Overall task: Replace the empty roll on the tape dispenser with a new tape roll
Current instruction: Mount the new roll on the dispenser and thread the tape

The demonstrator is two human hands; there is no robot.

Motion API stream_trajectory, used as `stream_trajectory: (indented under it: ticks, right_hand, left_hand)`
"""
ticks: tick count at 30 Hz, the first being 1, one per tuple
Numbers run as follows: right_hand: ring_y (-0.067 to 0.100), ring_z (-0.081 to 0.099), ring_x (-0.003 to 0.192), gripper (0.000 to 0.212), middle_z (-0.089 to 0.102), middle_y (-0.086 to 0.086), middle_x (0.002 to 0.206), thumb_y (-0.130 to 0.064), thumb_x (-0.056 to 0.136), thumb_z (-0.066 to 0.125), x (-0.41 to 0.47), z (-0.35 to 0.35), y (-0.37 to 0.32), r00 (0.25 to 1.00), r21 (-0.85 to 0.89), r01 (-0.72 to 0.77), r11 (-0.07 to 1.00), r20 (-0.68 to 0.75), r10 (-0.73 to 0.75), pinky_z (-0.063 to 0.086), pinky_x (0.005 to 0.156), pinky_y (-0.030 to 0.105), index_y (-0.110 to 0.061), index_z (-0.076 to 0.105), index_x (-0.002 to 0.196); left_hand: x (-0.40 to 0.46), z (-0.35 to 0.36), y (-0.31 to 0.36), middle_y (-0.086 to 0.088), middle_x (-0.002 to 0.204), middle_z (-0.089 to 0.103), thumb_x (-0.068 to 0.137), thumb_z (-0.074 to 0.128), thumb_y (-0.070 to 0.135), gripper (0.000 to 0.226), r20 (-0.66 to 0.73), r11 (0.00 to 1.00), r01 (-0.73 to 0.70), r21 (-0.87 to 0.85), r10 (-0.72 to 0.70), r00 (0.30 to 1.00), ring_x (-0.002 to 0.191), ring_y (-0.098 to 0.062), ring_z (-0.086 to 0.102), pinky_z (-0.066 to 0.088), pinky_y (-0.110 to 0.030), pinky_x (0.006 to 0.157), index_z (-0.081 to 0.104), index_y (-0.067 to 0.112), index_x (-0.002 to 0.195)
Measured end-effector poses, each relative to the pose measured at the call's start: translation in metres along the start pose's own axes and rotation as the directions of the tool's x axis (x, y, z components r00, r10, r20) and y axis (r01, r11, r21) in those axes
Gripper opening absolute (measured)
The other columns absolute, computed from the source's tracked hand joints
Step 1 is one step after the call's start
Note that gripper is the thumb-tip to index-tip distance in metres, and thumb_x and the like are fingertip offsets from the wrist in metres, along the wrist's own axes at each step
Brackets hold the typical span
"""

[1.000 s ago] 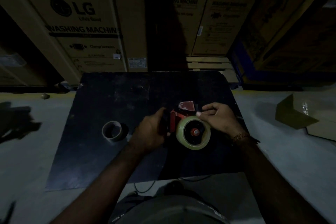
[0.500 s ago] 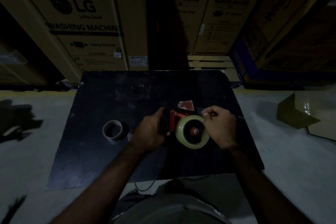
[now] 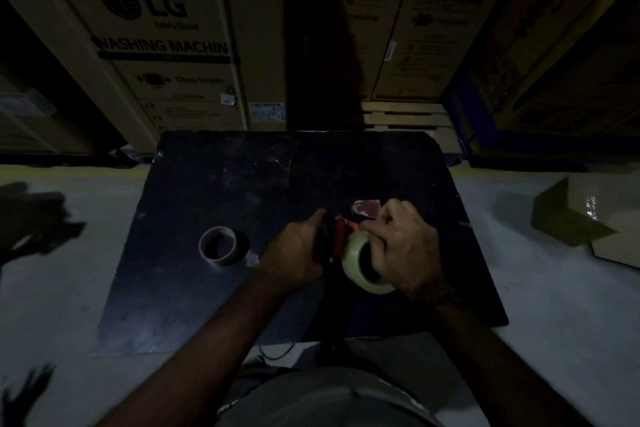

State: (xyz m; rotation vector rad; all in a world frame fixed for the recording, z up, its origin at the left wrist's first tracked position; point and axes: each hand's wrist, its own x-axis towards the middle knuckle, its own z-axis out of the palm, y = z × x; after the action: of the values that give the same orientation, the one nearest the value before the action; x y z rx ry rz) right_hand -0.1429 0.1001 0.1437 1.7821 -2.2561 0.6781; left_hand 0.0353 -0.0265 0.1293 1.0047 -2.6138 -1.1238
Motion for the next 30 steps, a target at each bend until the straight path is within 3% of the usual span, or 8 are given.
stream_trajectory:
  ticks: [3, 6, 13, 18, 21, 27, 30]
  right_hand:
    - [0.025, 0.058, 0.095, 0.008, 0.064, 0.004, 0.101, -0.02, 0.083, 0.071, 0.0, 0.007, -0.013, 0.998, -0.028, 0.068, 0.997, -0.001, -0.068, 0.051, 0.066, 0.036, -0.014, 0.077, 0.085]
    - [0.025, 0.057, 0.099, 0.018, 0.062, 0.005, 0.099, -0.026, 0.084, 0.07, 0.007, 0.012, -0.015, 1.0, -0.035, 0.01, 0.999, -0.004, -0.01, 0.05, 0.073, 0.037, -0.008, 0.07, 0.083]
    - [0.025, 0.062, 0.102, 0.017, 0.063, 0.008, 0.104, -0.021, 0.093, 0.063, 0.019, 0.027, -0.01, 0.999, -0.032, 0.038, 0.999, -0.001, -0.038, 0.053, 0.089, 0.041, -0.005, 0.069, 0.096]
    - [0.024, 0.061, 0.09, 0.022, 0.066, 0.006, 0.102, -0.028, 0.1, 0.059, 0.023, 0.037, -0.012, 0.992, -0.151, 0.114, 0.982, -0.033, -0.121, 0.049, 0.084, 0.039, -0.009, 0.069, 0.097]
    - [0.022, 0.06, 0.084, 0.023, 0.064, 0.004, 0.099, -0.03, 0.101, 0.056, 0.028, 0.041, -0.015, 0.99, -0.23, 0.138, 0.963, -0.004, -0.142, 0.048, 0.079, 0.037, -0.012, 0.069, 0.095]
    - [0.022, 0.059, 0.085, 0.026, 0.059, 0.004, 0.094, -0.033, 0.099, 0.057, 0.047, 0.042, -0.026, 0.994, -0.228, 0.002, 0.974, 0.103, 0.022, 0.049, 0.081, 0.037, -0.014, 0.07, 0.087]
    - [0.022, 0.062, 0.077, 0.029, 0.059, 0.004, 0.093, -0.035, 0.099, 0.06, 0.058, 0.038, -0.027, 0.978, -0.213, -0.098, 0.972, 0.161, 0.134, 0.045, 0.059, 0.031, -0.013, 0.072, 0.085]
  left_hand:
    - [0.002, 0.0, 0.004, -0.001, 0.096, 0.075, 0.073, 0.057, 0.044, 0.055, 0.012, 0.999, -0.021, 0.031, 0.021, 1.0, 0.087, -0.025, 0.073, 0.062, -0.042, 0.071, 0.048, 0.026, 0.124]
    - [0.003, 0.001, 0.002, -0.003, 0.098, 0.074, 0.074, 0.061, 0.038, 0.054, 0.003, 0.997, -0.038, 0.062, 0.038, 0.999, 0.085, -0.026, 0.073, 0.063, -0.044, 0.071, 0.049, 0.025, 0.125]
    - [0.004, -0.005, 0.0, -0.005, 0.104, 0.076, 0.078, 0.066, 0.036, 0.062, 0.004, 0.994, -0.019, 0.111, 0.018, 1.0, 0.091, -0.029, 0.074, 0.062, -0.043, 0.073, 0.044, 0.021, 0.134]
    - [0.002, -0.01, 0.003, -0.008, 0.097, 0.074, 0.079, 0.06, 0.036, 0.054, 0.026, 0.991, -0.049, 0.125, 0.046, 0.999, 0.083, -0.031, 0.071, 0.06, -0.045, 0.066, 0.049, 0.014, 0.128]
    - [0.0, -0.006, -0.002, -0.006, 0.096, 0.073, 0.081, 0.062, 0.034, 0.055, 0.029, 0.981, -0.075, 0.177, 0.071, 0.997, 0.079, -0.03, 0.071, 0.06, -0.045, 0.063, 0.044, 0.019, 0.131]
    - [-0.001, -0.003, -0.003, -0.011, 0.115, 0.072, 0.077, 0.049, 0.038, 0.07, 0.029, 0.974, -0.057, 0.221, 0.051, 0.998, 0.098, -0.036, 0.071, 0.062, -0.048, 0.078, 0.032, 0.022, 0.142]
    - [-0.001, -0.002, -0.003, -0.012, 0.119, 0.071, 0.079, 0.062, 0.029, 0.079, 0.056, 0.962, -0.049, 0.267, 0.035, 0.998, 0.101, -0.039, 0.071, 0.061, -0.048, 0.08, 0.026, 0.021, 0.15]
